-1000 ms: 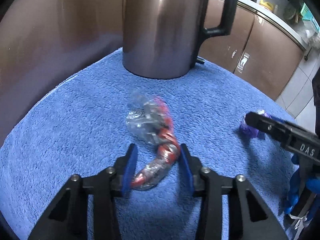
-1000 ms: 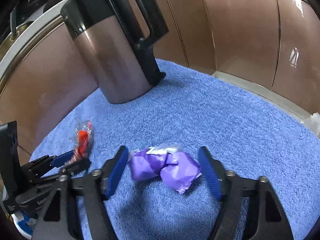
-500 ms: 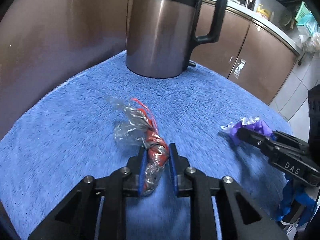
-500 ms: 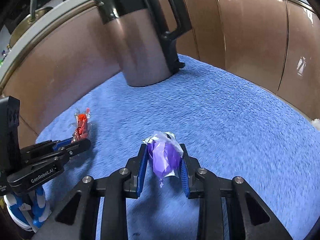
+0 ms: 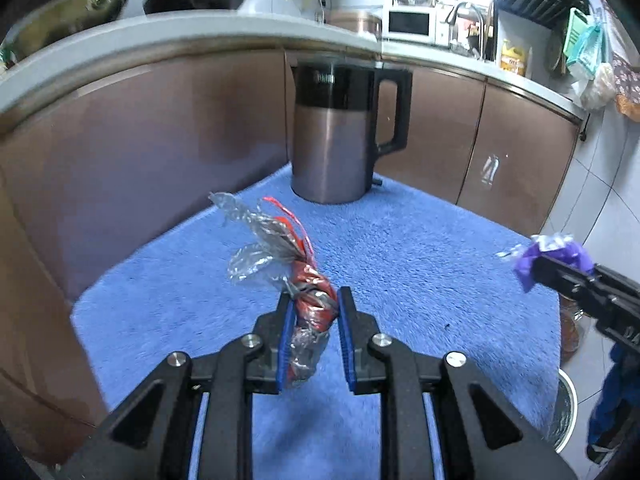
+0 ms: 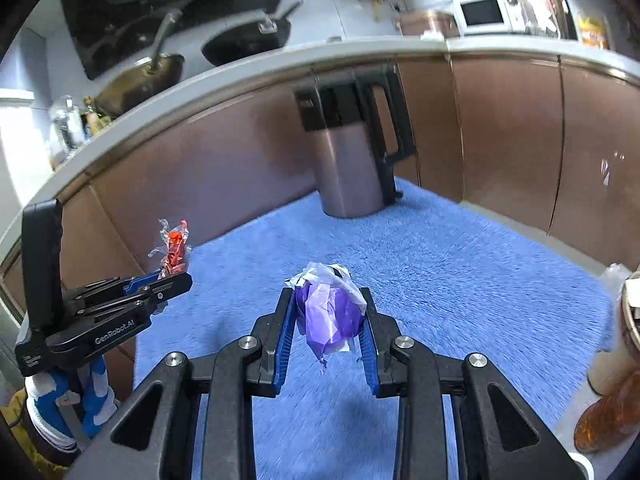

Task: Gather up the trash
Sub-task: 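Carry both wrappers with both grippers over the white bin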

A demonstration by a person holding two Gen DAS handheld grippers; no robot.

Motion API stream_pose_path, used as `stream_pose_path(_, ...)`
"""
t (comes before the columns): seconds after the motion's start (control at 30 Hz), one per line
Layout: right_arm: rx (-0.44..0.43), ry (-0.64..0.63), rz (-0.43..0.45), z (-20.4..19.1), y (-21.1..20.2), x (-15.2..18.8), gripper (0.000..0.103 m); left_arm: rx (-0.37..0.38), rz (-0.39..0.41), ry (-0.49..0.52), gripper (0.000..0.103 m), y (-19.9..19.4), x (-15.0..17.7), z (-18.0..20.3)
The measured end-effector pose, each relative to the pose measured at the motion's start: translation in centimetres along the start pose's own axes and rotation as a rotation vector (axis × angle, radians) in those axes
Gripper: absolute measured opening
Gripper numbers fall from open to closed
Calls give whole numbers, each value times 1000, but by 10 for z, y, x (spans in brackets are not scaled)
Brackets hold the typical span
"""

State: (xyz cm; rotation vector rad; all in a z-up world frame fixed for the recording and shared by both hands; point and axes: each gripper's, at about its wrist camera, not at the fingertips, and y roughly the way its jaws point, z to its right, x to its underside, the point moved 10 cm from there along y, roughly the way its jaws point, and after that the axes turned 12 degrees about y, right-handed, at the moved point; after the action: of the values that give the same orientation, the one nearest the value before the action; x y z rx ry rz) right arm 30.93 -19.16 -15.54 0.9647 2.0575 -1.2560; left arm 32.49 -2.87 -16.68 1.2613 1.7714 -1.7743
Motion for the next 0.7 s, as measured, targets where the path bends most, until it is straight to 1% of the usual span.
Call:
stream_pose_path(0.13, 1, -22, 51, -11, -42, 3, 30, -44, 61, 26, 19, -48, 0, 3)
stream_pose_path(0.23, 6, -32, 83, -15, -76, 9, 30, -67, 96, 40, 20, -77, 1, 7)
stream_pose_path(0.33, 10, -37, 112, -21, -96, 15, 30, -88, 131, 46, 19, -105, 4, 8)
stream_pose_path(0.53, 34, -75, 168, -34, -141, 24, 30, -115, 199, 61, 20, -152, 3, 12)
stream_pose_path(0.7, 53, -102, 213, -43, -173, 34, 30, -125, 242, 80, 20, -180, 3, 20)
